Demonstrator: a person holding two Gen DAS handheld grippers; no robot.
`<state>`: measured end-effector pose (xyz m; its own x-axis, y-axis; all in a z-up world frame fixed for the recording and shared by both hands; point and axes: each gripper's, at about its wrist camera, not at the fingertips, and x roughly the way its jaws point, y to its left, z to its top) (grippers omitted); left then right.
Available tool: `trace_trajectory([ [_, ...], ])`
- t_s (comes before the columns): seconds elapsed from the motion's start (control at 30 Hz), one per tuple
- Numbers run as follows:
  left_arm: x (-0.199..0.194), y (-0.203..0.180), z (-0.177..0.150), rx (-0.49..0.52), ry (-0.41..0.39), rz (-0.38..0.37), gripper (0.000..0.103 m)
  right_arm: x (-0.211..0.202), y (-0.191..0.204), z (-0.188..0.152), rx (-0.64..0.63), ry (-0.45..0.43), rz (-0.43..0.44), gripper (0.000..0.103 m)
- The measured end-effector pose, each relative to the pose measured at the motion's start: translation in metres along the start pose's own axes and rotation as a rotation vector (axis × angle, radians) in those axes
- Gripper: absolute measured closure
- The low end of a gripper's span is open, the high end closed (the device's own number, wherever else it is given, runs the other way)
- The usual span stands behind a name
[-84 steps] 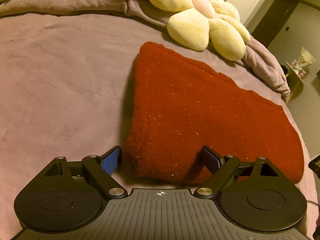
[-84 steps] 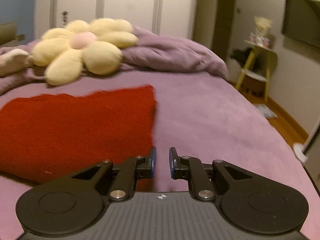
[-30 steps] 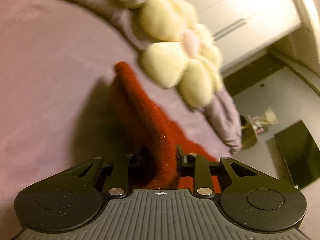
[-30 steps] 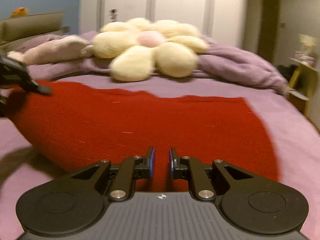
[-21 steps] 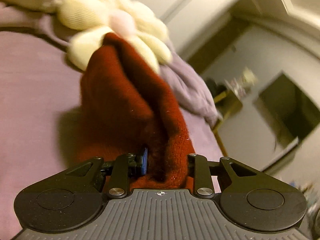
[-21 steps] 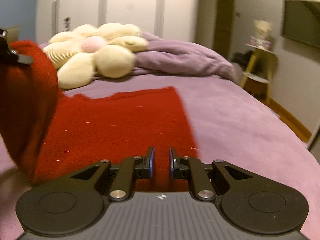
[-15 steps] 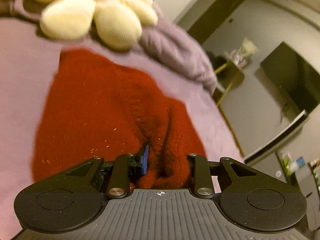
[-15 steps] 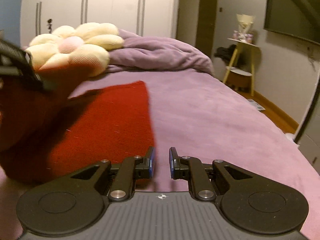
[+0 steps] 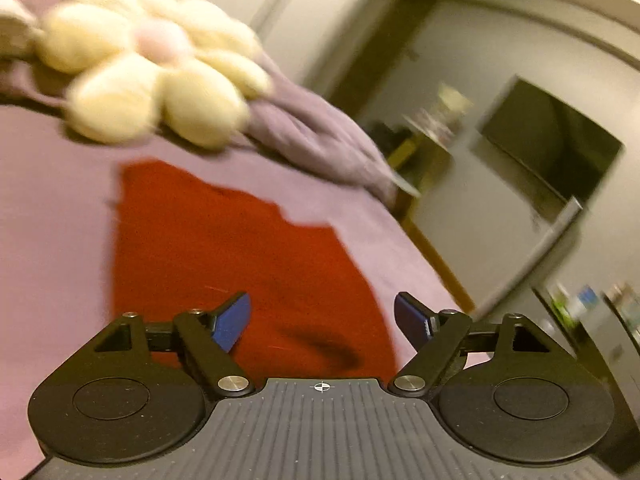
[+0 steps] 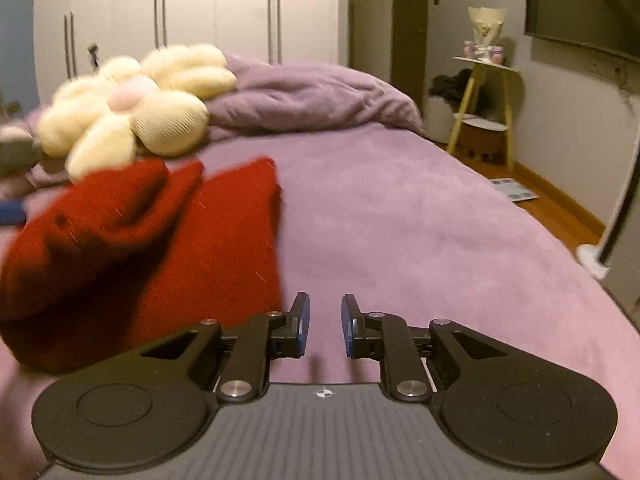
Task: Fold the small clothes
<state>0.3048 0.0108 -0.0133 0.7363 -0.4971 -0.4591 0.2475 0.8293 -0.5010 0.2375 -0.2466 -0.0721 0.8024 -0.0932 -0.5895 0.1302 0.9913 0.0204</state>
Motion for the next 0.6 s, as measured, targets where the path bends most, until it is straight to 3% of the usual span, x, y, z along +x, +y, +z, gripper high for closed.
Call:
trace_trajectory([
  [0.13, -0.01, 0.051, 0.0, -0.105, -0.017, 0.175, 0.018, 0.01, 0.006, 0.027, 0.13, 0.022, 0.237, 0.087],
  [0.17, -0.008, 0.063, -0.002, -0.14, -0.002, 0.197, 0.018, 0.016, 0.006, 0.033, 0.166, 0.034, 0.299, 0.08],
  [0.2, -0.002, 0.071, -0.003, -0.163, 0.022, 0.213, 0.018, 0.024, 0.007, 0.039, 0.2, 0.044, 0.353, 0.072],
  [0.23, 0.004, 0.08, -0.005, -0.184, 0.054, 0.235, 0.018, 0.033, 0.009, 0.046, 0.227, 0.058, 0.386, 0.043],
  [0.27, 0.008, 0.085, -0.009, -0.199, 0.072, 0.245, 0.018, 0.041, 0.011, 0.051, 0.251, 0.074, 0.408, 0.025],
  [0.37, 0.012, 0.095, -0.018, -0.246, 0.088, 0.211, 0.014, 0.07, 0.017, 0.066, 0.325, 0.13, 0.505, 0.023],
  [0.43, 0.017, 0.097, -0.018, -0.25, 0.087, 0.206, 0.013, 0.092, 0.027, 0.074, 0.347, 0.183, 0.537, 0.017],
  [0.53, 0.022, 0.096, -0.019, -0.237, 0.093, 0.201, 0.013, 0.124, 0.048, 0.076, 0.358, 0.285, 0.581, 0.017],
  [0.6, 0.026, 0.094, -0.018, -0.215, 0.095, 0.207, 0.013, 0.135, 0.062, 0.076, 0.361, 0.315, 0.614, 0.028],
])
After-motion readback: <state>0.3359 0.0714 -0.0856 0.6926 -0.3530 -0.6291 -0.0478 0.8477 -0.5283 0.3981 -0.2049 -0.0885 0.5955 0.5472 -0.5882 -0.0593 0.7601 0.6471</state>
